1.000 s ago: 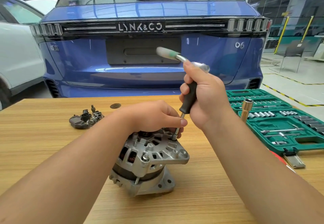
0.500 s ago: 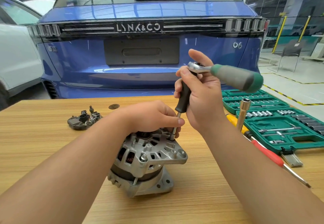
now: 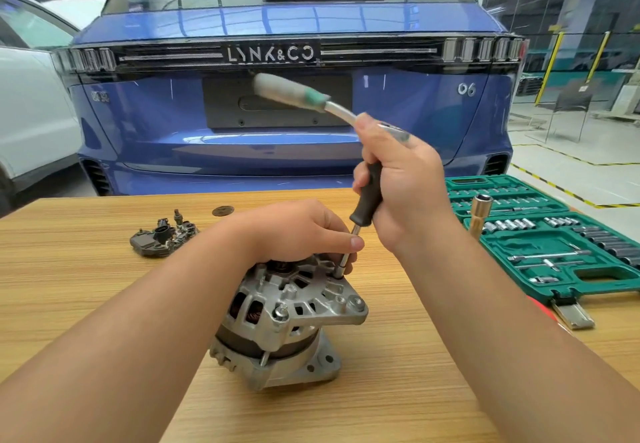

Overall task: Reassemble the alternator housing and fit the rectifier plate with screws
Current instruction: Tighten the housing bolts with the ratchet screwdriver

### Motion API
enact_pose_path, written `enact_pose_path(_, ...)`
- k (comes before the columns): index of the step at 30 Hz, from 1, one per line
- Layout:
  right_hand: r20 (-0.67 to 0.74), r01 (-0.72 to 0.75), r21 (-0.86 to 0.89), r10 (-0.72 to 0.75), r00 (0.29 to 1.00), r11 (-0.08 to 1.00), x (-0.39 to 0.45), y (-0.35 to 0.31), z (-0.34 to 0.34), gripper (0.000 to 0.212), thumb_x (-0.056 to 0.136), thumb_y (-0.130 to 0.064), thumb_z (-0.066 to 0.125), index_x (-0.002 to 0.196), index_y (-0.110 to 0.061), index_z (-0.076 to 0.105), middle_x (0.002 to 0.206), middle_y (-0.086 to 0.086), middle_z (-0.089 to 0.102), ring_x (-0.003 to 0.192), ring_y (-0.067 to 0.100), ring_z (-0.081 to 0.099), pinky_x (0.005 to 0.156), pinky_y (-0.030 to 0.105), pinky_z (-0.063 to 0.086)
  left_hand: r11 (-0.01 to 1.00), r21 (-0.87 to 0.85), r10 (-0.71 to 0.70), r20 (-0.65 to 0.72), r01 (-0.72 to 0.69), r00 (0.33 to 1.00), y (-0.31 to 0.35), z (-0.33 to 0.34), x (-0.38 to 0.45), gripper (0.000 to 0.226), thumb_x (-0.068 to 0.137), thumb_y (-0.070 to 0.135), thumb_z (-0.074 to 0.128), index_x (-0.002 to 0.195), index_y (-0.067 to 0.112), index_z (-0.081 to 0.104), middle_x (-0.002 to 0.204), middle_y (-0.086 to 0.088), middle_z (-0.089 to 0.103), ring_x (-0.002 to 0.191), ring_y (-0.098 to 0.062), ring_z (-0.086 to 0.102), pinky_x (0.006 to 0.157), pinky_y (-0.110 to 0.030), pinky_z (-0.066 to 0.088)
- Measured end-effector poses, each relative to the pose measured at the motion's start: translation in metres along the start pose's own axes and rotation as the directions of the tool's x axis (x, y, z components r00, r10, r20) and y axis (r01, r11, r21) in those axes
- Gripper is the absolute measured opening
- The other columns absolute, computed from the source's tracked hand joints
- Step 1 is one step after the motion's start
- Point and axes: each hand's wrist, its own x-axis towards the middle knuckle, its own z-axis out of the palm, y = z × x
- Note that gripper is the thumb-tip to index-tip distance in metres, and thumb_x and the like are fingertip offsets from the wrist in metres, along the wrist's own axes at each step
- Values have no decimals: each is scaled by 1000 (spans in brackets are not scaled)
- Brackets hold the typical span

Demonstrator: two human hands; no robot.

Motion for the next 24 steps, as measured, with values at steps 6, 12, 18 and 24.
enact_pose_path(6,171,-132,201,98,980,971,-3,-1,-1,24,98,-10,59,111,-30,63,83,-5,67,64,10,59,62,27,48,1000,7,-13,-3,13,1000,-1,-1,0,34,99,59,52,87,39,78,86,23,74,76,5,66,77,-31,44)
enact_pose_path(12,174,272,-29,-263,949,962,-7,13,3,34,98,-7,52,124,-29,58,83,-3,62,64,13,53,57,29,48,1000,-12,-16,0,16,1000,2,0,-2,34,99,56,53,87,37,78,88,20,75,81,-1,69,84,-34,50)
enact_pose_path(18,417,19,299,-149,897,954,-2,13,-10,52,83,-22,46,133,-30,58,95,11,66,71,25,52,66,36,42,1000,-10,-24,-15,24,1000,1,-1,-4,33,99,56,55,87,36,79,83,23,74,73,5,65,75,-29,43)
enact_pose_path(24,442,-100,338,-65,895,936,0,12,-13,43,94,-41,40,130,-31,63,97,10,66,72,23,53,68,35,41,1000,-25,-18,-16,17,1000,1,-1,-3,32,99,54,56,86,36,79,85,22,74,77,4,66,79,-30,46)
